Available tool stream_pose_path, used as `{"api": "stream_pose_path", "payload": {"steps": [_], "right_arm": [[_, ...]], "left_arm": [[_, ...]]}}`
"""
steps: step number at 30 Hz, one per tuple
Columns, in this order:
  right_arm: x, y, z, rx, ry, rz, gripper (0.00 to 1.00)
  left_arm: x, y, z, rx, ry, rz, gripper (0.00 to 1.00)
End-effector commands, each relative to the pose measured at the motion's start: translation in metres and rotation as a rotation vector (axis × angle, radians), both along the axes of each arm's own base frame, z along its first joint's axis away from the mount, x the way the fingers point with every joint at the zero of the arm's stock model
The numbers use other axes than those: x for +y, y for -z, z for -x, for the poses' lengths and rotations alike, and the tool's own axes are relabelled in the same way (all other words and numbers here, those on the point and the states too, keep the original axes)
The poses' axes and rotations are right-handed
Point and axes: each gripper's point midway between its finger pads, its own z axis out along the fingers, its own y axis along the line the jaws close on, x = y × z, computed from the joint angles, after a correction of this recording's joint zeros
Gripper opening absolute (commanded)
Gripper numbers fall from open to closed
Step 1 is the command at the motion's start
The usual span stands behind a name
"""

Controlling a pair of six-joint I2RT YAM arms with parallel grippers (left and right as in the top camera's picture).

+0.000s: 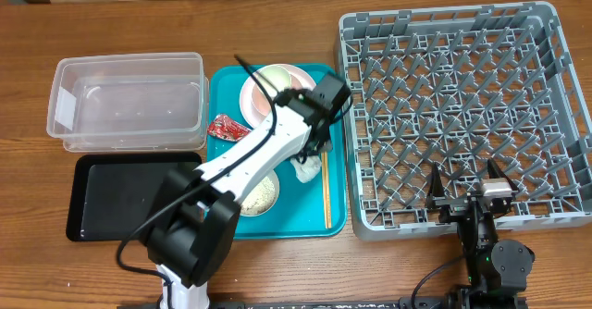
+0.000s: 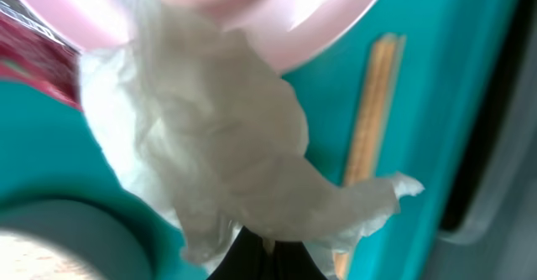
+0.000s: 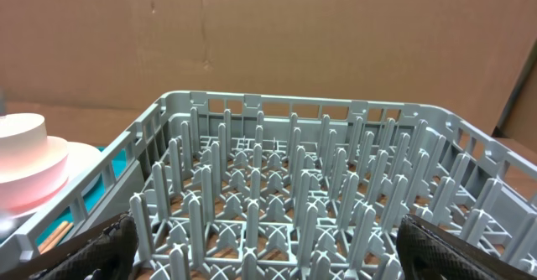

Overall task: Sort waste into correct bins and load items into the dishwasher
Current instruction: 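Carry the tissue left and release it into the clear bin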

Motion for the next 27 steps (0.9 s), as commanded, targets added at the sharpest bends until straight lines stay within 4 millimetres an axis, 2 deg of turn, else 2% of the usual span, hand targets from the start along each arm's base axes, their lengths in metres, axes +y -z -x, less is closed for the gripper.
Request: {"api": "stream_pose_path", "payload": {"steps": [1,2,4,5,6,8,9,17,23,27], "right_arm": [[0.001,0.002,0.0,-0.004,-0.006,0.004,1.0],[0.001,0.002,0.0,-0.004,-0.006,0.004,1.0],[0.001,0.002,0.0,-0.004,-0.006,0.004,1.0],[0.001,0.002,0.0,-0.004,-0.006,0.004,1.0],[0.001,0.002,0.0,-0.004,-0.006,0.004,1.0],[0.001,0.002,0.0,-0.004,-0.006,0.004,1.0],[0.001,0.002,0.0,-0.004,-0.006,0.004,1.0],[0.001,0.002,0.0,-0.004,-0.006,0.004,1.0],[0.001,0.002,0.0,-0.004,-0.006,0.004,1.0],[0.001,0.002,0.0,-0.004,-0.006,0.004,1.0]], "left_arm": [[0.019,-0.087,-0.033,-0.212,0.008,-0.066,0.04],[0.029,-0.104,-0.036,-0.24,-0.012,-0.094,0.04],[0.045,-0.122,-0.041,-0.27,-0.045,-0.124,0.04],[0.062,-0.134,-0.045,-0.293,-0.083,-0.15,0.04],[0.068,-0.138,-0.047,-0.3,-0.096,-0.159,0.04],[0.099,-0.145,-0.054,-0.311,-0.166,-0.187,0.04],[0.106,-0.146,-0.055,-0.309,-0.183,-0.191,0.04],[0.222,-0.135,-0.063,-0.215,-0.461,-0.223,0.04],[0.29,-0.117,-0.063,-0.165,-0.629,-0.23,0.04],[0.322,-0.097,-0.067,-0.129,-0.701,-0.245,0.05]]}}
